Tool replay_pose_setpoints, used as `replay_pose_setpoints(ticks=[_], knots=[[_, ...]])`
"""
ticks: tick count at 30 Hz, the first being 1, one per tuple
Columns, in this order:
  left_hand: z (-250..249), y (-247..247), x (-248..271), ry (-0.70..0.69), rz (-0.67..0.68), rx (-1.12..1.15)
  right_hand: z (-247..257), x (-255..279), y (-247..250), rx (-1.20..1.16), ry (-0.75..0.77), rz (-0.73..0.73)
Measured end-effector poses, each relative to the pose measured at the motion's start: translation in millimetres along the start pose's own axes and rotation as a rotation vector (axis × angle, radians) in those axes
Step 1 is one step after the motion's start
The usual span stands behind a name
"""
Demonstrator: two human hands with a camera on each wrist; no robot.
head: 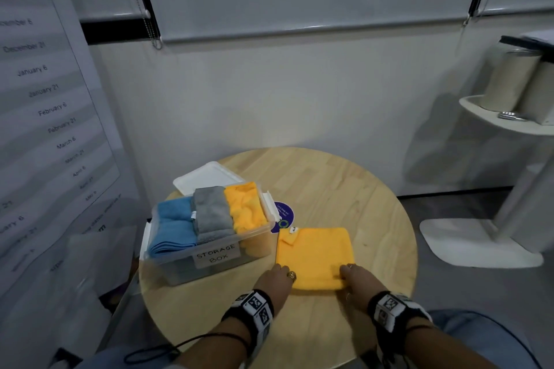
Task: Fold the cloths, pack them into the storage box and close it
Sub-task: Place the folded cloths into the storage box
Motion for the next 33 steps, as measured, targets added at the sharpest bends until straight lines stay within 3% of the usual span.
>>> replay_pose_setpoints(ticks=[2,4,9,14,18,22,24,29,33], knots=[[9,9,5,0.024,-0.039,0.187,-14,2,10,-0.101,-0.008,-0.011],[9,18,15,-0.047,-0.055,0.311,-23,3,12,-0.144,-0.008,0.027],[-9,6,28,-0.277,0.120,0.326,-15,6,-11,-0.078,0.069,0.211],[8,3,0,-0.066,0.190,0.406,-13,7,-10,-0.054,0.096,0.207],[28,6,-11,0.054,0.136,0.361,-17,8,-20,-0.084,0.083,0.231],[-10,14,12,-0.281,0.041,0.255,-28,6,-19,-0.187,0.024,0.218],[-21,4,25,-0.363,0.060,0.283,-36,3,-16,-0.322,-0.033,0.213],[25,-19,14,-0.085,-0.012,0.736,-53,-8,-12,-0.622,-0.102,0.185],[28,-5,4,0.001,-0.067,0.945,-60,-21,-4,-0.654,-0.183,0.123]])
Point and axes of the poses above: each hand's wrist, its own x-axis away from the middle knuckle, its own y-axis out of the back of the hand, z = x × y, the point moved 10 cm from there along -x, towards the middle knuckle, and after that the axes turned 3 degrees about x, right-handed, at the moved point
